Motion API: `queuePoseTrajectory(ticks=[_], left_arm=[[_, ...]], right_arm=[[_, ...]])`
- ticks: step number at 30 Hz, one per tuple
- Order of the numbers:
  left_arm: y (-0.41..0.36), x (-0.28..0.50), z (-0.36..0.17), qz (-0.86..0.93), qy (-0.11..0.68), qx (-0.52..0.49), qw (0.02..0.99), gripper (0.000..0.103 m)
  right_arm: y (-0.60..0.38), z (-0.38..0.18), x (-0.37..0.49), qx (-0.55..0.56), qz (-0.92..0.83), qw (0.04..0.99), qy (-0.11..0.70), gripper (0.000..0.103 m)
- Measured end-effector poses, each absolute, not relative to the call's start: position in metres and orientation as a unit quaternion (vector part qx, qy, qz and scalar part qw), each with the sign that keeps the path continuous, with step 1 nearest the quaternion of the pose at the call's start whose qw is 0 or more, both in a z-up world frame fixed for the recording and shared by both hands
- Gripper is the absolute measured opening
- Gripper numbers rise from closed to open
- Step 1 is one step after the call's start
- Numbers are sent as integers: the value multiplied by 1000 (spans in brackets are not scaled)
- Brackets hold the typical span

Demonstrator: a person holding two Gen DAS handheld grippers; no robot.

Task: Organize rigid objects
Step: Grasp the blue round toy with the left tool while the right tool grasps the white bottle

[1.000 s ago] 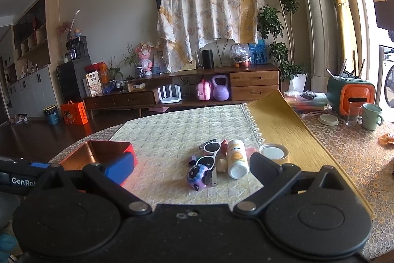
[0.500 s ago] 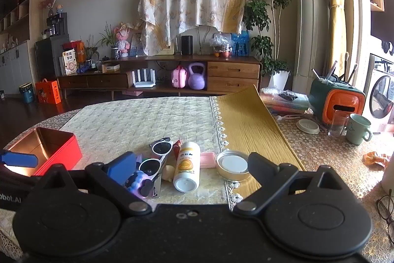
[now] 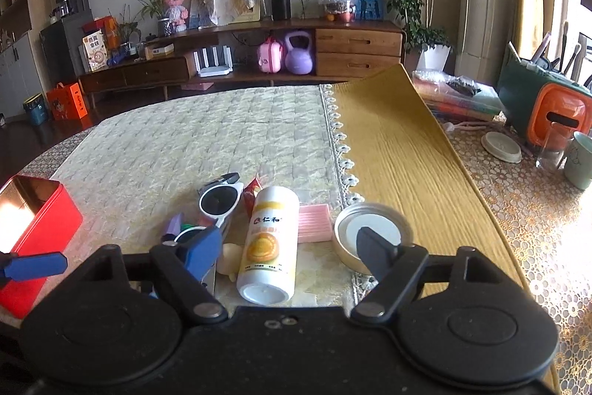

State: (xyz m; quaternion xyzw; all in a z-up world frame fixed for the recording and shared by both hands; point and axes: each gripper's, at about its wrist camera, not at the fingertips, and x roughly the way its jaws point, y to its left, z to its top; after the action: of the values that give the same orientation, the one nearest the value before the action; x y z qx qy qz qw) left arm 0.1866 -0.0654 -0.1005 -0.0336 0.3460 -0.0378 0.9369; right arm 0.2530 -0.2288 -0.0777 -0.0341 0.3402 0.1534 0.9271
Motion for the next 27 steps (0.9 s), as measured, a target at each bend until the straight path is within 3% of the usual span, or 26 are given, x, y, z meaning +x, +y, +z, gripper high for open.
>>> queuePoseTrajectory(ticks=[15,21,25,27], left_arm=[[-63,224,-137,-47,381,-52,922,99],[-62,230,-143,-63,399,-64,913,77],[-59,232,-146,-69,406,-71,909,60],[-61,233,-144,-72,404,-69,909,56]], right_arm=[[-215,-118,306,6,148,902,406,59],[-215,-125,311,34,159,893,419,45],[-216,-125,311,41,156,894,418,45],[-217,-125,311,44,155,894,417,44]])
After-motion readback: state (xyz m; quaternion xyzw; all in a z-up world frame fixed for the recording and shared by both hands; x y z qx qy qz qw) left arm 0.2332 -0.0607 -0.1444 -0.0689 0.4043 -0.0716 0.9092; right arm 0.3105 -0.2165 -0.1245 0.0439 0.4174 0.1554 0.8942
